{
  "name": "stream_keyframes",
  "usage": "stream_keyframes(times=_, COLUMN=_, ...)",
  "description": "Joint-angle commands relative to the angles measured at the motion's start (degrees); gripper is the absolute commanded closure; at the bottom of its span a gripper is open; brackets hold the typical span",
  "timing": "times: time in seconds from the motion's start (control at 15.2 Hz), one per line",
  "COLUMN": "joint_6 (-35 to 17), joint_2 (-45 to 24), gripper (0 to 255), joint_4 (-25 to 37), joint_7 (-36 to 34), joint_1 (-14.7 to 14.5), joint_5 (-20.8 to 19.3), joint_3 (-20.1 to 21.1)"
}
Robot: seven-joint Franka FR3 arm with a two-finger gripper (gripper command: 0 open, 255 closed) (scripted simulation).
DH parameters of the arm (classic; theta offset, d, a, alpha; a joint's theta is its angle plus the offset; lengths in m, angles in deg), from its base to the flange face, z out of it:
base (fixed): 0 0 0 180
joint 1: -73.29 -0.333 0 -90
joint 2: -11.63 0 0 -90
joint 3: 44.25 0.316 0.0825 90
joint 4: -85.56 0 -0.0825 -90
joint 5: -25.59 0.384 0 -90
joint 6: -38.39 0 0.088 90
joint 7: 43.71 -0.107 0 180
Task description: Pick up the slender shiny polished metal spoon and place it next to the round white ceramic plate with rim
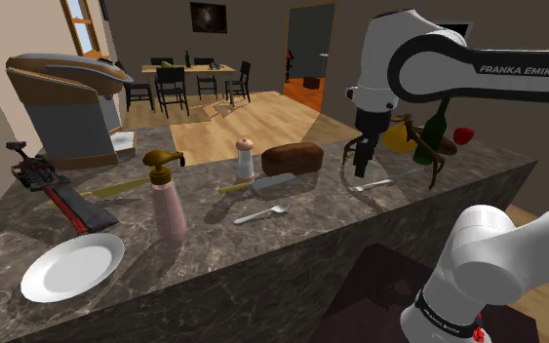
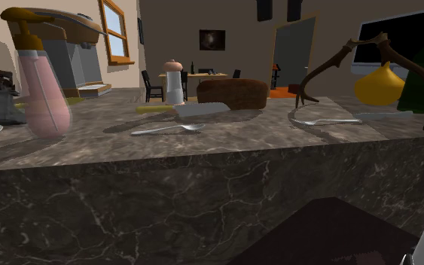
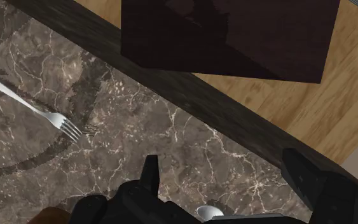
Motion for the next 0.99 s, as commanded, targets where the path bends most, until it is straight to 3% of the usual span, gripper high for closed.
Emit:
stream_keyframes(times=0.0, joint_6=0.00, joint_2=0.00, gripper=0, joint_4=0.00, joint_7=0.00, joint_1=0.00, joint_5=0.00, joint_3=0.00)
stream_keyframes(times=0.53, joint_6=-17.56, joint_2=-12.39, gripper=0, joint_4=-1.90, joint_7=13.35, joint_1=-4.28, joint_5=1.37, joint_3=-7.13)
stream_keyframes(times=0.92, joint_6=-28.51, joint_2=-24.26, gripper=0, joint_4=0.56, joint_7=24.89, joint_1=-8.61, joint_5=5.72, joint_3=-11.64)
